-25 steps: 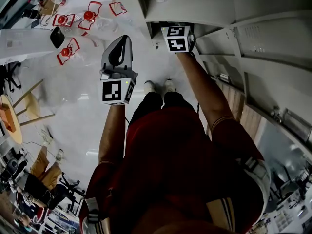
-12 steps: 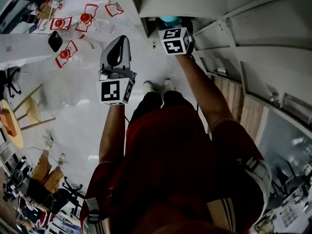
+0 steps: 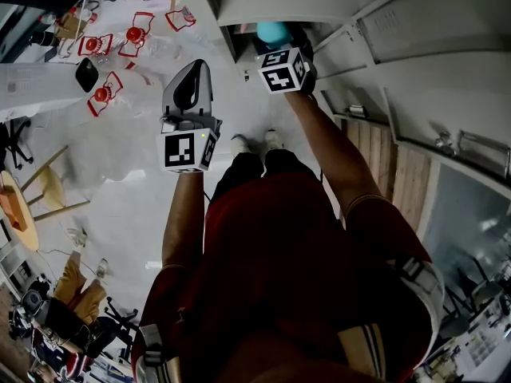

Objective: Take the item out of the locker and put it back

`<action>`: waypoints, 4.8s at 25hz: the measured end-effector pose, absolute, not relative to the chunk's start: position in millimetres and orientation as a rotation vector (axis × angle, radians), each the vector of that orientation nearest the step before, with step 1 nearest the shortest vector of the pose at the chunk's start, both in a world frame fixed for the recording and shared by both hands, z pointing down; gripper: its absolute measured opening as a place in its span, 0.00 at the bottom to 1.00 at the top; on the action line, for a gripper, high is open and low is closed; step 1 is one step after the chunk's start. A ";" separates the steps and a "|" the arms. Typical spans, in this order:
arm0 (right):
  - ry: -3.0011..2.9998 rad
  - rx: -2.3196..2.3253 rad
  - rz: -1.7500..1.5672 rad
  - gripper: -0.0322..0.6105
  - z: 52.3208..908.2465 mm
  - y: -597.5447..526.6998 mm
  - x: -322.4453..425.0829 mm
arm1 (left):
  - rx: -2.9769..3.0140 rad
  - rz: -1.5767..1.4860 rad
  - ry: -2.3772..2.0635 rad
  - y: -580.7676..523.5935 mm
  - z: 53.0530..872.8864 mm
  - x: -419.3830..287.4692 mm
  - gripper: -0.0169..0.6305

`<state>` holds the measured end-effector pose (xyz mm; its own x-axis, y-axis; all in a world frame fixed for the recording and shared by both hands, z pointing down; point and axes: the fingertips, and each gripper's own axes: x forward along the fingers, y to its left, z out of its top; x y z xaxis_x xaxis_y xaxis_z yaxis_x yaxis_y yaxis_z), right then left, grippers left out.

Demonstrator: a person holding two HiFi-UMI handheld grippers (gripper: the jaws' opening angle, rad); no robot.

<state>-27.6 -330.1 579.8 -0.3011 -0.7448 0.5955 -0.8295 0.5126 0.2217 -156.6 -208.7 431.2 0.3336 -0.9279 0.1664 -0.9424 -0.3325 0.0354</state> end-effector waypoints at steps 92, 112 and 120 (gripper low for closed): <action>-2.476 1.400 0.057 0.63 279.2 -260.1 -9.8 | 2.729 -0.165 -1.675 -174.8 324.8 -114.5 0.04; -2.240 1.384 0.066 0.63 298.1 -298.5 -10.2 | 2.746 -0.219 -1.650 -180.9 318.3 -128.5 0.04; -2.123 1.385 0.047 0.63 305.8 -306.4 -8.0 | 2.759 -0.250 -1.621 -185.1 314.9 -132.8 0.04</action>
